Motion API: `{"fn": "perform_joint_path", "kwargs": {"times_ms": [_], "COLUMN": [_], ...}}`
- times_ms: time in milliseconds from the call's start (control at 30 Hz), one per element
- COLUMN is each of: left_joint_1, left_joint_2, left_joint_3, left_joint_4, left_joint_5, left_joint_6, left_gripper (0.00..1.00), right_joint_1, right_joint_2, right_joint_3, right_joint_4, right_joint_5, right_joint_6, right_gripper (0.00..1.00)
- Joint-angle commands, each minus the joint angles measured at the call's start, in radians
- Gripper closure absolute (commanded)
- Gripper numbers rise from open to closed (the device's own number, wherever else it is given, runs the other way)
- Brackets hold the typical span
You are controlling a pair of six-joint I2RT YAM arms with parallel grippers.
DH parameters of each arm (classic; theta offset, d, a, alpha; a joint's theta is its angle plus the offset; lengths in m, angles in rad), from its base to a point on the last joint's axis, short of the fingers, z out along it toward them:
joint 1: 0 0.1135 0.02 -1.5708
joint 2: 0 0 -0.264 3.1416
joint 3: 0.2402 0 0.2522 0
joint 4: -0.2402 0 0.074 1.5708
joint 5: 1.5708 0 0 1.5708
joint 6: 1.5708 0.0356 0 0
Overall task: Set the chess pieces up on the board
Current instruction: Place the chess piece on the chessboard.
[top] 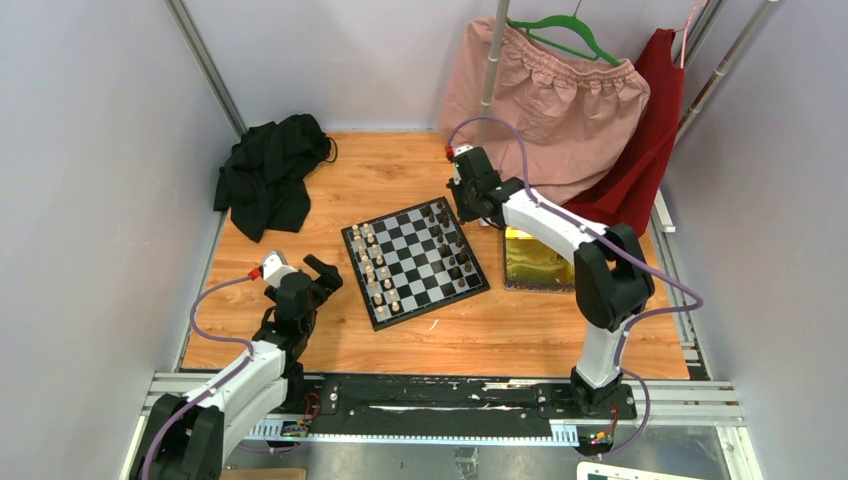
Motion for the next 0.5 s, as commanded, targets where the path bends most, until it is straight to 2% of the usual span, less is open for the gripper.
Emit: {"fn": "perform_joint_path", "kwargs": {"times_ms": [0,467], "left_joint_1": [0.003,0.003], "left_joint_2": [-0.003,-0.006], "left_joint_3": [0.011,0.011], "left_joint_4": [0.024,0.024], "left_joint_5": [-0.003,0.000], "left_joint_6": [-0.001,-0.001], "left_gripper": [0.00,0.00], "right_joint_1": [0.047,0.100], "right_joint_2": [0.045,0.106], "right_joint_3": [0.059,0.053], "right_joint_4": [-0.031,-0.019], "right_joint_5": [0.002,0.030], "right_joint_6": [-0.040,-0.048], "right_gripper": [1.00,1.00]}}
